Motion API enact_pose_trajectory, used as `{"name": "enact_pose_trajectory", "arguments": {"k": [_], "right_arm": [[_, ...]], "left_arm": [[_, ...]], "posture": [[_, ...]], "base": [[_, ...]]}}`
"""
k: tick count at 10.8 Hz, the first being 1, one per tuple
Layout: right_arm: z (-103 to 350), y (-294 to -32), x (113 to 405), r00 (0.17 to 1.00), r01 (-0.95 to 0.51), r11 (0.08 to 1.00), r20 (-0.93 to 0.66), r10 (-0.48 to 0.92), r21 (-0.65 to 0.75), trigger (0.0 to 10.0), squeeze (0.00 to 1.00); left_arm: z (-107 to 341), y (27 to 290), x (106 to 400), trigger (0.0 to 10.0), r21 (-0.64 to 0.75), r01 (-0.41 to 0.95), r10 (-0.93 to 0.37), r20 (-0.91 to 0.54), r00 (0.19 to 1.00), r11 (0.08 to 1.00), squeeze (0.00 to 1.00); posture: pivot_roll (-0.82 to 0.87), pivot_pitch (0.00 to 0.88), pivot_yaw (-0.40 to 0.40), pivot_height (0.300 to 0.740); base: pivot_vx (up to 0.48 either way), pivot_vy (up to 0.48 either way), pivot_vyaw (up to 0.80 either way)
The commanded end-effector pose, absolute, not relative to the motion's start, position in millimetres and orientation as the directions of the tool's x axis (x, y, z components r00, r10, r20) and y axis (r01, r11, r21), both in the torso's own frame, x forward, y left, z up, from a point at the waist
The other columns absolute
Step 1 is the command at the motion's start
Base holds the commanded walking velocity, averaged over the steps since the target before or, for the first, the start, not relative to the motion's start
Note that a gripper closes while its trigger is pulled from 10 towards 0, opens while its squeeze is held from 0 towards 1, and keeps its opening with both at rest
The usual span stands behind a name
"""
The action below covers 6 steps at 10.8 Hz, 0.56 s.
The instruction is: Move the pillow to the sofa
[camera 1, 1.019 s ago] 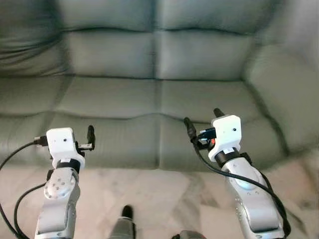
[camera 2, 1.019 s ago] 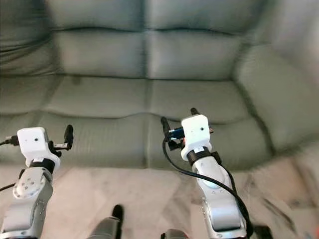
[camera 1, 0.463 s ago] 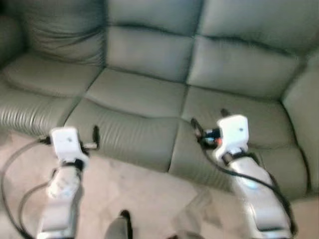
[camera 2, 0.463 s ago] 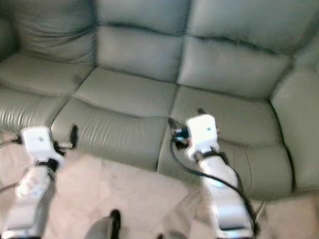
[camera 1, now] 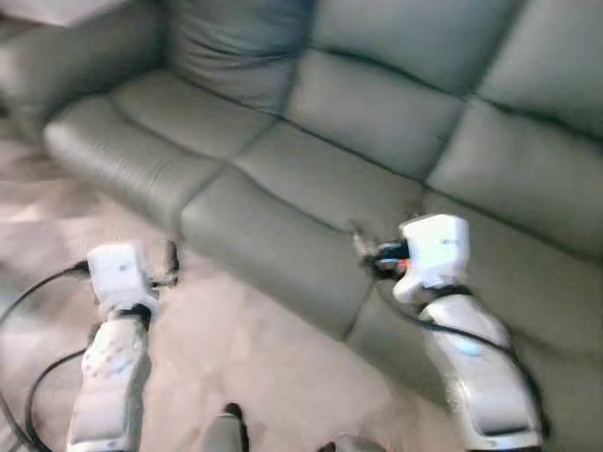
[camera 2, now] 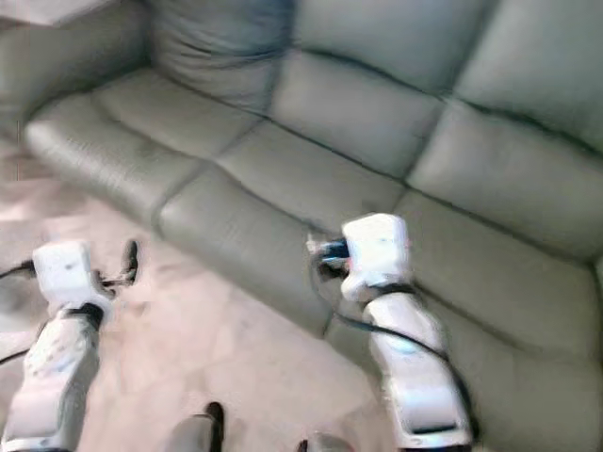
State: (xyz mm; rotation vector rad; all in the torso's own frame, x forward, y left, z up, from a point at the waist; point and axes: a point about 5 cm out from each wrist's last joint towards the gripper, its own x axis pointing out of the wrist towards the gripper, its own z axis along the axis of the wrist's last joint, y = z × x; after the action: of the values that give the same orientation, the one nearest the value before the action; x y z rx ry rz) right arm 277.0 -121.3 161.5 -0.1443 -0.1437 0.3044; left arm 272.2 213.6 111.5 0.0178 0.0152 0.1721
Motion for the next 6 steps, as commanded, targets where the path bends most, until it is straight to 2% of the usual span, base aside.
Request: {"name": "enact_pose_trajectory", "arguments": {"k": [1, 6], "right_arm": [[157.0, -128.1, 276.1, 0.951, -0.276, 0.946, 0.097, 0.294, -0.169, 10.0, 0.00], [156.8, -126.0, 275.7, 0.948, -0.283, 0.945, 0.103, 0.302, -0.166, 10.0, 0.00]], "left_arm": [[107.2, 211.1, 270.1, 10.0, 0.014, -0.171, 0.172, -0.032, 0.985, 0.985, 0.00], [103.4, 212.8, 268.7, 10.0, 0.001, -0.189, 0.189, -0.048, 0.981, 0.982, 0.00]], "posture": [[-0.04, 0.242, -0.068, 0.740], [-0.04, 0.239, -0.062, 0.740]], "base": [[0.000, 0.000, 0.77], [0.000, 0.000, 0.77]]}}
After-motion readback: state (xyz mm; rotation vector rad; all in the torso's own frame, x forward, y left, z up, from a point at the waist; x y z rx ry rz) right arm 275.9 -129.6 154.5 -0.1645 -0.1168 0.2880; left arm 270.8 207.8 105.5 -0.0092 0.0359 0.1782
